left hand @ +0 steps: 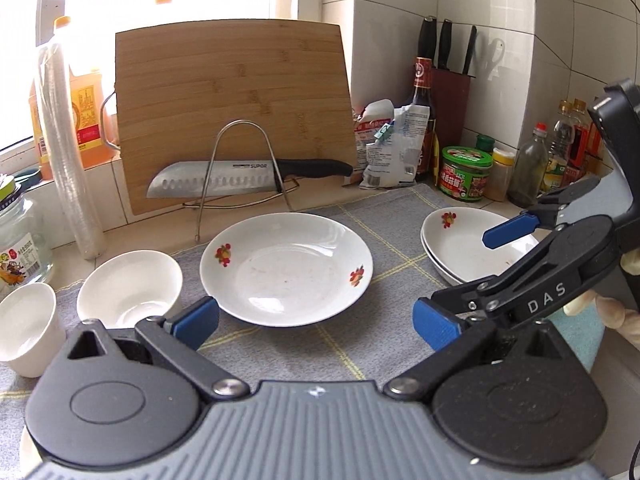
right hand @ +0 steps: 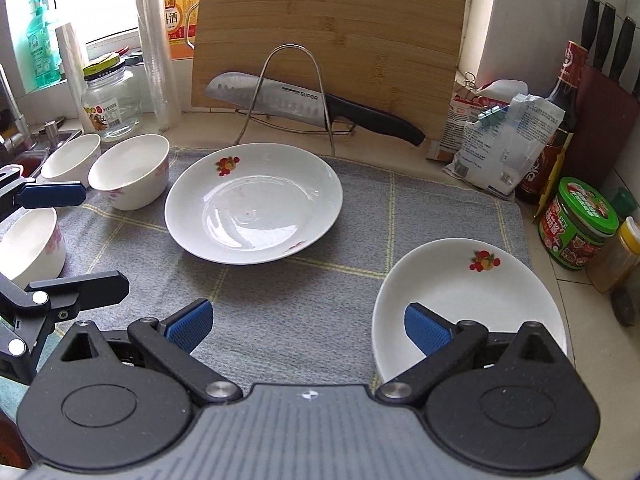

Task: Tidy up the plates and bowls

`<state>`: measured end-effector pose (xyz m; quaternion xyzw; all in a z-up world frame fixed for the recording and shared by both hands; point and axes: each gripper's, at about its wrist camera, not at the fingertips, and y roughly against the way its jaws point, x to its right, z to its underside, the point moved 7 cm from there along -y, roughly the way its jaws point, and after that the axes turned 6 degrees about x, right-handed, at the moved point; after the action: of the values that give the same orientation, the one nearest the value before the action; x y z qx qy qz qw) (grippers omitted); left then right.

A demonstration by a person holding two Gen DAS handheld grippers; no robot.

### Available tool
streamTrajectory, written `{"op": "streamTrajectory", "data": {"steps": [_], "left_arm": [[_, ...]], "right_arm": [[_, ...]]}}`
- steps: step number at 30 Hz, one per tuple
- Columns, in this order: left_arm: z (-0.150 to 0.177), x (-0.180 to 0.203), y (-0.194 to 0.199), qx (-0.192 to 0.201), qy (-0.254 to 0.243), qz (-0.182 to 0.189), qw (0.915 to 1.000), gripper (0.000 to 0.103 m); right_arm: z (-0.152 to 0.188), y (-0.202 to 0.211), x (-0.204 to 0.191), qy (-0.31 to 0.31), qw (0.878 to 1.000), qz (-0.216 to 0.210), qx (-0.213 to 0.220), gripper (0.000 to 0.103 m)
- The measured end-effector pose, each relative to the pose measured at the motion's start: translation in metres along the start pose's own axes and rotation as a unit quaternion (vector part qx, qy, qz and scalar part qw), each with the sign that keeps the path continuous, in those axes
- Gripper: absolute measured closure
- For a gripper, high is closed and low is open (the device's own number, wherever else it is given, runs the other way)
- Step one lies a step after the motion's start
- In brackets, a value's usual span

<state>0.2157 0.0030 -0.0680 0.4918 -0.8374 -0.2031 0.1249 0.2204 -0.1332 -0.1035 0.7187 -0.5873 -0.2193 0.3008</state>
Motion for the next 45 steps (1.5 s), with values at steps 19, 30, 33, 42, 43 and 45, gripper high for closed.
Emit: {"op": "streamTrajectory", "data": {"steps": [19, 30, 33, 42, 43, 45], "left_arm": [[-0.011, -0.04, -0.001, -0.074, 0.018, -0.05, 0.9958, 0.001], [-0.05, -0.055, -0.041, -0.098, -0.021, 0.009, 0.995, 0.001], [-0.061, -0.053, -0.053, -0.094, -0.04, 0.025, 0.9945, 0.001], [-0.072, -0.047, -0.106, -0.111, -0.066, 0.068, 0.9893, 0.001], [-0.071, -0.047, -0.113, -0.116, -0.067, 0.073, 0.9883, 0.001], [-0.066, -0.047, -0.125, -0.127, -0.067, 0.079, 0.9865, 0.001]], "right_arm": [[0.012, -0.085, -0.052, 0.07, 0.996, -0.05, -0.035, 0.0], [0.014, -0.101, -0.046, 0.034, 0.999, -0.037, -0.015, 0.0], [0.012, -0.102, -0.045, 0.033, 0.999, -0.036, -0.019, 0.0], [0.006, -0.109, -0.046, 0.031, 0.999, -0.033, -0.014, 0.0], [0.006, -0.109, -0.046, 0.03, 0.999, -0.032, -0.01, 0.0], [0.005, -0.11, -0.046, 0.028, 0.999, -0.031, -0.006, 0.0]]}}
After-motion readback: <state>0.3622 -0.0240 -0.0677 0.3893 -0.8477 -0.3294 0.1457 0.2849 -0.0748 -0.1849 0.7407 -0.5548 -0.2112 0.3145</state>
